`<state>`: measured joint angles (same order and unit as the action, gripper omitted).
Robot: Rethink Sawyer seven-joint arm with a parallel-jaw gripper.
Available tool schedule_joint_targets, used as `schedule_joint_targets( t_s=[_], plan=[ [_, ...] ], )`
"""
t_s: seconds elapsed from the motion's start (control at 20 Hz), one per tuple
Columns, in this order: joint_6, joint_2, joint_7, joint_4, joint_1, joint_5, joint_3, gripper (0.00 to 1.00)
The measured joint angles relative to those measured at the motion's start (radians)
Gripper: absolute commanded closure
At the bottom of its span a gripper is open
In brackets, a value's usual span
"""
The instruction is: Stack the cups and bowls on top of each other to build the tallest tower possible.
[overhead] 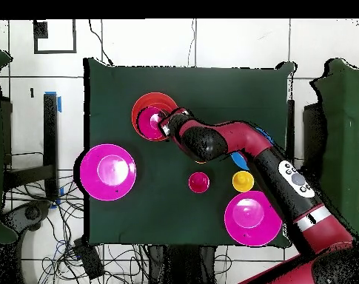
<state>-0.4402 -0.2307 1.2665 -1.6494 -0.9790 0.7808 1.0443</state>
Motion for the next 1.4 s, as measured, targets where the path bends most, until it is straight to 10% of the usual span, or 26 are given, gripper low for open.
schedule_joint_targets(
  t_s=[0.25, 0.3, 1.4],
  plan=[
    [0.000, -0.002, 0.000, 0.000, -0.001, 0.000, -0.002, 1.00],
    [0.000, -0.006, 0.000, 0.000, -0.001, 0.000, -0.003, 0.00],
    [-0.082, -0.057, 0.000, -0.001, -0.005, -0.074, -0.003, 0.00]
  ],
)
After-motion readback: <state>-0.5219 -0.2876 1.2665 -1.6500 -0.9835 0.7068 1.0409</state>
